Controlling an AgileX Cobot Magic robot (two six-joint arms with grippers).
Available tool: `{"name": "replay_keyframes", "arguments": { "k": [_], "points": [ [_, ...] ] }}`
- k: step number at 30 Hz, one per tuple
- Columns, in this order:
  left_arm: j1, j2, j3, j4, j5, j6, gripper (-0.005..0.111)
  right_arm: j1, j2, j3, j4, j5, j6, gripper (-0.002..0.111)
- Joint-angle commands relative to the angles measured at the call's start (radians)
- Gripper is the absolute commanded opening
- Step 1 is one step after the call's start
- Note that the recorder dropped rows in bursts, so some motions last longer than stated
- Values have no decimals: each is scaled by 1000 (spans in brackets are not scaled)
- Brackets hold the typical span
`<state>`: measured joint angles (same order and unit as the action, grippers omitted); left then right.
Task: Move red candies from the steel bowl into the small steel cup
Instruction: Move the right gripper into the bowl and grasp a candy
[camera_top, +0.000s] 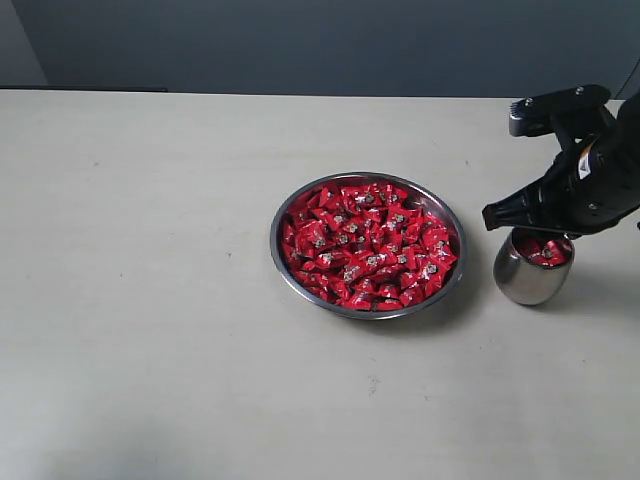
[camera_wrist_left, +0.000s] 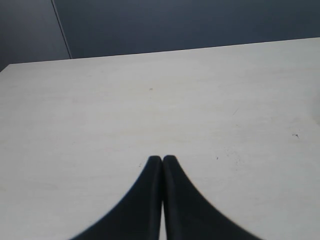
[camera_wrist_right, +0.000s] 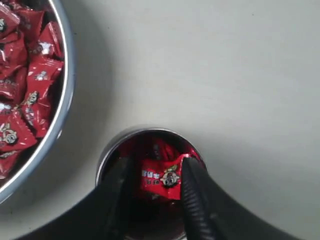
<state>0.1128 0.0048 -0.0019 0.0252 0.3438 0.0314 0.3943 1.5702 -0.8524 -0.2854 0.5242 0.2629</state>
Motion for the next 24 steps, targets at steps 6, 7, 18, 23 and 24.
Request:
{"name": "replay_keyframes", "arguments": {
  "k": [6,7,18,23,24],
  "points": [
    [-5,-5,2,2,-10,-2,0,-2,-47,-114,252,0,-173,32],
    [-5,-5,2,2,-10,-2,0,-2,-43,-128,330,0,-233,32],
    [-5,-5,2,2,-10,-2,0,84,185,-298,807,17,-710,32],
    [-5,-5,2,2,-10,-2,0,130,322,-378,805,51,-734,32],
    [-5,-5,2,2,-10,-2,0,140,343,-392,805,61,-738,32]
  ]
}}
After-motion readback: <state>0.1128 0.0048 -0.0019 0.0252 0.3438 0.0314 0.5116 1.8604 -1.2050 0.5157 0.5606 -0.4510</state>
